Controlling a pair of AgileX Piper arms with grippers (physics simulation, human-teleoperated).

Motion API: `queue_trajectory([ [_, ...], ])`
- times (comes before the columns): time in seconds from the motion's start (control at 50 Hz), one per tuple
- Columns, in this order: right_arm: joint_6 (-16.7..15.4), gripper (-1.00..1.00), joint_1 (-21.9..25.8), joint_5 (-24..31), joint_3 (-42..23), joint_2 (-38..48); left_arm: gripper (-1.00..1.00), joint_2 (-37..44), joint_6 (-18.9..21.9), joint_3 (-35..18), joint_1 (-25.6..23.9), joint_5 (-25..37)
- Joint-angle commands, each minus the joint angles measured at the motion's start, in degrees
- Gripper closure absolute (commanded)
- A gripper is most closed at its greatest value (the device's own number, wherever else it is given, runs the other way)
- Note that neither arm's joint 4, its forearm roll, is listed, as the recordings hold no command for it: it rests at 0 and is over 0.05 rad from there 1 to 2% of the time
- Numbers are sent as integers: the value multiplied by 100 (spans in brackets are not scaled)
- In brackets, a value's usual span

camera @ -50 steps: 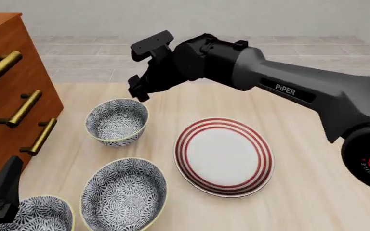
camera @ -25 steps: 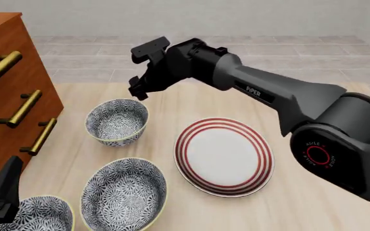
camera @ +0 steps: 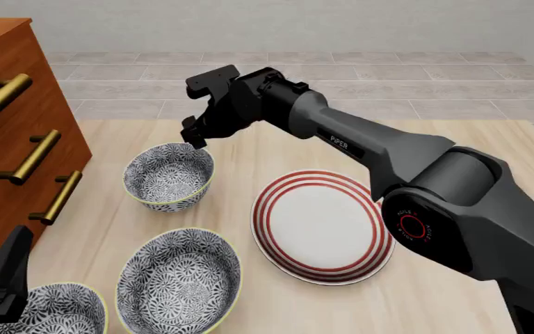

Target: Pick up the bowl and put it in the front on the plate.

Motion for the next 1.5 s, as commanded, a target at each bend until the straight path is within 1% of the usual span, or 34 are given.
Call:
queue_trajectory([
  [0.02,262,-100,57,-106,-23,151,-100,0,0,0,0,0],
  [0.06,274,-100,82,-157,51,123,-100,0,0,0,0,0],
  [0.08,336,-100,109,-177,83,115,-100,0,0,0,0,0],
  [0.22,430,-100,109,-240,89,158,-100,0,0,0,0,0],
  [0.3,615,-100,129,-365,214,141,-100,0,0,0,0,0],
  [0.48,772,-100,123,-613,461,137,-100,0,0,0,0,0],
  [0.52,724,-100,81,-622,436,173,-100,0,0,0,0,0],
  [0.82,742,-100,-37,-775,495,310,-100,0,0,0,0,0],
  [1.0,865,-100,81,-936,757,288,-100,0,0,0,0,0],
  [1.38,983,-100,182,-1143,986,407,-100,0,0,0,0,0],
  [1.5,994,-100,170,-1149,966,460,-100,0,0,0,0,0],
])
